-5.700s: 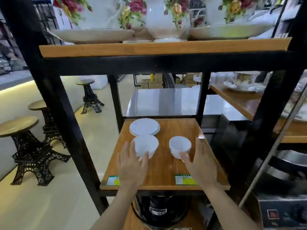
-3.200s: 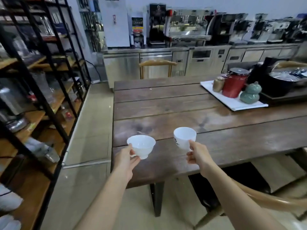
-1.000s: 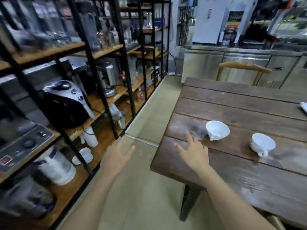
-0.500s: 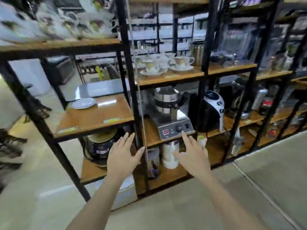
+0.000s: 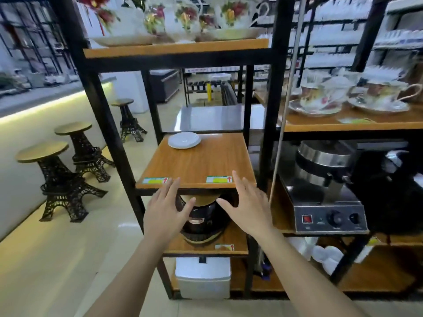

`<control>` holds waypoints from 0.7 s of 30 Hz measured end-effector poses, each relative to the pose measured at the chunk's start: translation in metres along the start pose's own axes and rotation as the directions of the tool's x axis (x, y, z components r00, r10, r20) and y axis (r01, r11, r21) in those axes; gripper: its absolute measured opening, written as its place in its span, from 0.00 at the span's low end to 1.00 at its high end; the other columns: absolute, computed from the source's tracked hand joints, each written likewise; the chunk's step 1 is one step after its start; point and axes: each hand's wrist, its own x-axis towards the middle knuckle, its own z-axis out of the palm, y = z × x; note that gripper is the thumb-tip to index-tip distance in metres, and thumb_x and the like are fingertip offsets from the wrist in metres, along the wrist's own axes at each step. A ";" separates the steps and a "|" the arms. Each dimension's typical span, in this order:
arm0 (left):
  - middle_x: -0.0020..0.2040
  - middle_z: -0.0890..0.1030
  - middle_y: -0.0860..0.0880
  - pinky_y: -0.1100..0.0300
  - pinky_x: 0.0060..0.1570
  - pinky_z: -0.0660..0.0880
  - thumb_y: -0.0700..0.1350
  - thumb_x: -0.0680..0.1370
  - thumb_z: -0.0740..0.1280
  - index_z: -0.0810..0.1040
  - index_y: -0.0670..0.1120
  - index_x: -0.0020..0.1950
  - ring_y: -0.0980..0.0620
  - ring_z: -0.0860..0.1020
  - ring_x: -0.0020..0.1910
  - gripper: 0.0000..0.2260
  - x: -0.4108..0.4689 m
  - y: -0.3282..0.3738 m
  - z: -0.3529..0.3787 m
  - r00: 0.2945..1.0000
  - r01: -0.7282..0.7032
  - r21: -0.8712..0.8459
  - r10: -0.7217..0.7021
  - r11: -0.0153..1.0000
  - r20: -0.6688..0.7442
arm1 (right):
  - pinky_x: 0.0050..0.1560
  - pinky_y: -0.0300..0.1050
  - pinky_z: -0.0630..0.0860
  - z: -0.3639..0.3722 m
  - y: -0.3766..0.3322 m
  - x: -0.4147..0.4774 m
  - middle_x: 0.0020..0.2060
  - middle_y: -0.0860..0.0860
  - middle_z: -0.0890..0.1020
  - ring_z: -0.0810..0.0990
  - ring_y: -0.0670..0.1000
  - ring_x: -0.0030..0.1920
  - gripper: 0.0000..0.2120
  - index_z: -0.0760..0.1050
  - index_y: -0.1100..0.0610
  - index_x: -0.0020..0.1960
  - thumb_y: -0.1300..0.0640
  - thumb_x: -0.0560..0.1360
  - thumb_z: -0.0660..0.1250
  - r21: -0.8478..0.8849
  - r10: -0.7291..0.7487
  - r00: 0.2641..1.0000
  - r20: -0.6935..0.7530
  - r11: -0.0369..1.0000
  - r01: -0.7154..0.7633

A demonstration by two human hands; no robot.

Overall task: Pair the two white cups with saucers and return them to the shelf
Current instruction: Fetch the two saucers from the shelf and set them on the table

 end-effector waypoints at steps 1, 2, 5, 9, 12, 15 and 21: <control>0.75 0.63 0.49 0.50 0.70 0.60 0.62 0.75 0.60 0.59 0.53 0.75 0.47 0.61 0.73 0.30 0.013 -0.005 0.004 1.000 0.027 0.000 -0.027 1.000 -0.008 | 0.71 0.56 0.56 0.007 -0.001 0.017 0.74 0.52 0.63 0.60 0.54 0.73 0.39 0.42 0.43 0.74 0.30 0.70 0.55 0.023 -0.007 1.000 0.002 1.000 0.007; 0.75 0.63 0.49 0.49 0.69 0.60 0.62 0.75 0.60 0.60 0.53 0.75 0.47 0.62 0.73 0.30 0.024 -0.010 0.007 0.999 0.045 0.001 -0.045 0.999 -0.018 | 0.71 0.56 0.56 0.013 -0.003 0.032 0.74 0.52 0.63 0.61 0.54 0.73 0.40 0.43 0.43 0.74 0.30 0.70 0.56 0.037 -0.015 1.000 -0.001 0.999 0.015; 0.75 0.64 0.48 0.48 0.68 0.62 0.62 0.75 0.60 0.60 0.53 0.74 0.47 0.63 0.72 0.30 0.054 -0.026 0.016 0.997 0.073 0.017 -0.072 0.997 -0.039 | 0.70 0.57 0.58 0.029 -0.006 0.074 0.73 0.51 0.65 0.63 0.54 0.72 0.40 0.45 0.44 0.74 0.30 0.70 0.56 0.030 -0.023 1.000 -0.001 0.999 0.023; 0.75 0.63 0.50 0.44 0.66 0.66 0.62 0.75 0.60 0.60 0.52 0.74 0.47 0.64 0.72 0.30 0.088 -0.043 0.026 0.998 0.058 0.011 -0.058 0.998 -0.037 | 0.71 0.58 0.55 0.049 -0.008 0.116 0.74 0.52 0.61 0.60 0.55 0.73 0.40 0.40 0.42 0.74 0.30 0.70 0.55 0.076 -0.013 0.996 0.084 0.997 0.006; 0.76 0.60 0.53 0.43 0.67 0.64 0.64 0.75 0.57 0.57 0.54 0.75 0.49 0.61 0.74 0.31 0.121 -0.056 0.038 0.997 0.075 -0.005 -0.075 0.997 -0.011 | 0.71 0.58 0.53 0.064 -0.008 0.151 0.76 0.50 0.58 0.58 0.54 0.74 0.40 0.37 0.40 0.73 0.30 0.71 0.55 0.078 0.008 0.988 0.156 0.997 -0.021; 0.77 0.57 0.53 0.45 0.69 0.62 0.65 0.75 0.55 0.55 0.54 0.75 0.48 0.59 0.74 0.32 0.161 -0.071 0.052 0.995 0.097 -0.005 -0.097 0.995 0.024 | 0.71 0.58 0.55 0.079 -0.009 0.182 0.75 0.51 0.60 0.59 0.54 0.73 0.40 0.41 0.43 0.75 0.33 0.72 0.57 0.122 -0.014 0.992 0.123 0.993 -0.002; 0.75 0.63 0.50 0.48 0.67 0.63 0.61 0.76 0.60 0.55 0.54 0.75 0.47 0.64 0.71 0.30 0.240 -0.097 0.067 0.995 0.085 -0.094 -0.090 0.992 -0.047 | 0.71 0.59 0.57 0.107 -0.030 0.259 0.76 0.50 0.57 0.58 0.56 0.74 0.38 0.41 0.43 0.75 0.35 0.73 0.57 0.078 0.076 0.987 0.141 0.993 -0.087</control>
